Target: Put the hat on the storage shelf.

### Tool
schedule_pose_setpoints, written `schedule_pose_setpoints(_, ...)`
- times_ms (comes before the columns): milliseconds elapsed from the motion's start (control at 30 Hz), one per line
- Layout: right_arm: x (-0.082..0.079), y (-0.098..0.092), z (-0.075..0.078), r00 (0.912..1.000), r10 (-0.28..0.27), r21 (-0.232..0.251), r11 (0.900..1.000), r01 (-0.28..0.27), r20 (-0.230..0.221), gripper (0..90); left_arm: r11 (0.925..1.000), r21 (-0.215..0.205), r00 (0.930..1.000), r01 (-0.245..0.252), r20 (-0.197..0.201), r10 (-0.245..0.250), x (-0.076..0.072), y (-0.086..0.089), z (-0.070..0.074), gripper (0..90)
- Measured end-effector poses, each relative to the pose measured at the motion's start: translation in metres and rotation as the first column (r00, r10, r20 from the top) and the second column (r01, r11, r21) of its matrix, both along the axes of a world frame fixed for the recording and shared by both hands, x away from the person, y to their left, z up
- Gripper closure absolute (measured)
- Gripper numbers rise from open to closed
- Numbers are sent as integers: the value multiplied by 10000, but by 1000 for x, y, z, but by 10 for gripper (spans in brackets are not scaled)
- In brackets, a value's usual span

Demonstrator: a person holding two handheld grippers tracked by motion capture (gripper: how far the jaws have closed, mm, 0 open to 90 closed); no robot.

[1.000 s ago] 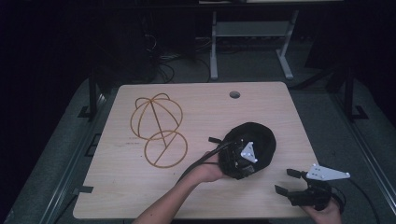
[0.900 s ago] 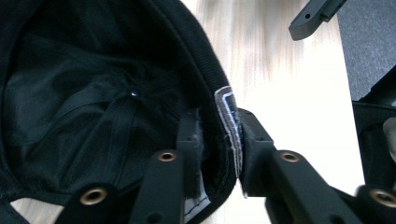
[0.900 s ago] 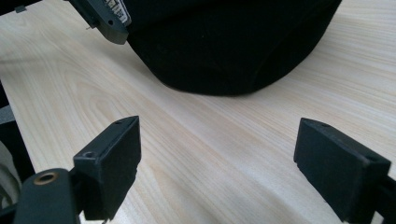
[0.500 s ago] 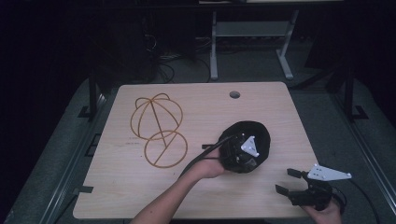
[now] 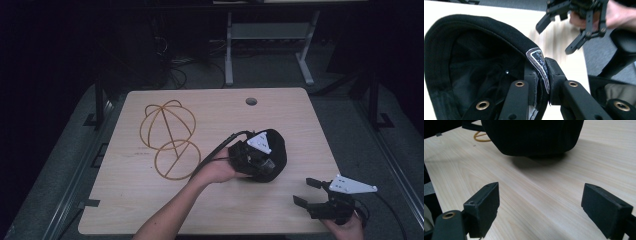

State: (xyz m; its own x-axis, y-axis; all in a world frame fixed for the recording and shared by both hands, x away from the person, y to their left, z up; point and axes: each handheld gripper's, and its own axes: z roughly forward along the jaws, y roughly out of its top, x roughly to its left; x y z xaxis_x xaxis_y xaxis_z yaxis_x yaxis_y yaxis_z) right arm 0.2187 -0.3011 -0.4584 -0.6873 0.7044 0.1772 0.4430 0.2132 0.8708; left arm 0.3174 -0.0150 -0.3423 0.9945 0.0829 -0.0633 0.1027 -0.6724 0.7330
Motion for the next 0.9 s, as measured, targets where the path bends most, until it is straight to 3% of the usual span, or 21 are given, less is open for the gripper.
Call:
schedule_pose_setpoints(233,0,3,8,9999,9,371,9993,-13,126,149,9973,-732,9982,30,-601,-74,5,8,14,807)
schedule_pose_setpoints(333,-1,5,18,9983,56,501,9987,-85,587,158,9937,-1117,9964,110,-819,-203,8,12,21,806)
schedule_pose_setpoints(433,0,6,22,9970,85,646,9978,-135,775,158,9917,-1274,9952,154,-939,-275,9,14,26,807)
schedule_pose_setpoints(533,5,8,24,9972,182,804,9965,-241,732,158,9897,-1407,9955,267,-868,-392,8,16,32,807)
schedule_pose_setpoints(733,11,13,36,9931,279,1216,9917,-418,1137,185,9865,-1501,9940,657,-768,-779,3,13,39,807)
schedule_pose_setpoints(900,16,14,42,9885,329,1397,9887,-537,1473,222,9793,-1620,9875,1217,-797,-1359,-4,2,40,807)
